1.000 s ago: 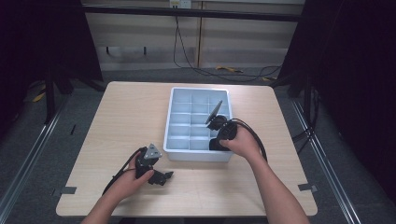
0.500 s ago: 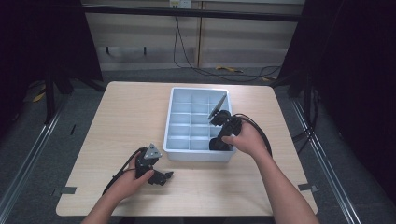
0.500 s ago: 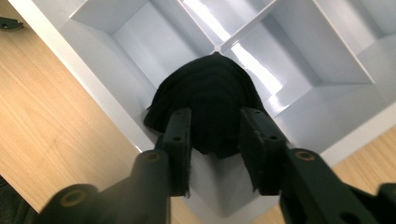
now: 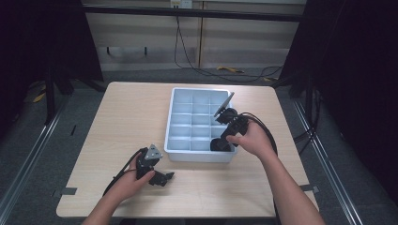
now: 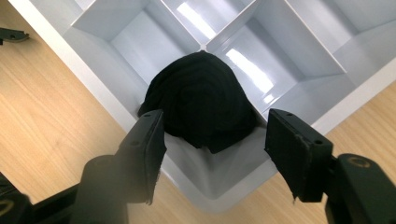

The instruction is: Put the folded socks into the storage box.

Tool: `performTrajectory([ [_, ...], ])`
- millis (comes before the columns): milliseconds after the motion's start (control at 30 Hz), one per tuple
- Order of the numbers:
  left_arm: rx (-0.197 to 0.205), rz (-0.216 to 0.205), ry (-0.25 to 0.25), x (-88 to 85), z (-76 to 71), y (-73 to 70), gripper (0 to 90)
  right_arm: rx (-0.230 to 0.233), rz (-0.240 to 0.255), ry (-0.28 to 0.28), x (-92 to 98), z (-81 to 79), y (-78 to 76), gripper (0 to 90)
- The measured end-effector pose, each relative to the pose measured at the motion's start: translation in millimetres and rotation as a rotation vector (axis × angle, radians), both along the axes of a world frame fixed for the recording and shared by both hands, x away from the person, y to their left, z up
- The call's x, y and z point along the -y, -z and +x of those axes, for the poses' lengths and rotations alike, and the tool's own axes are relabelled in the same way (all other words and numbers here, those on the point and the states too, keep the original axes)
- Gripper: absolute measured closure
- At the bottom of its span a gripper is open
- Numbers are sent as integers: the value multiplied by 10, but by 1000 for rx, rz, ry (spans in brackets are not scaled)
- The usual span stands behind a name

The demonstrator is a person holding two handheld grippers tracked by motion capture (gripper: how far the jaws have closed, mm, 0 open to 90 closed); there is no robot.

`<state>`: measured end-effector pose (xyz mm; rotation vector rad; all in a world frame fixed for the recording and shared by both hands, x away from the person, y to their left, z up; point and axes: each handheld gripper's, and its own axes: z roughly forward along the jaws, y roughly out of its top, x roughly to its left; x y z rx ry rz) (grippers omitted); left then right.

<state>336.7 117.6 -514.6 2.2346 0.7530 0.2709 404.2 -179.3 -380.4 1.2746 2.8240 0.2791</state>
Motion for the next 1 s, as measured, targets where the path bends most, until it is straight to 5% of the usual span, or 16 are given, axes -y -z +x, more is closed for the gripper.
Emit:
performTrajectory([
  [1000,0,0,-2,0,-1,0,0,68,48,27,374,-204,-194,252],
])
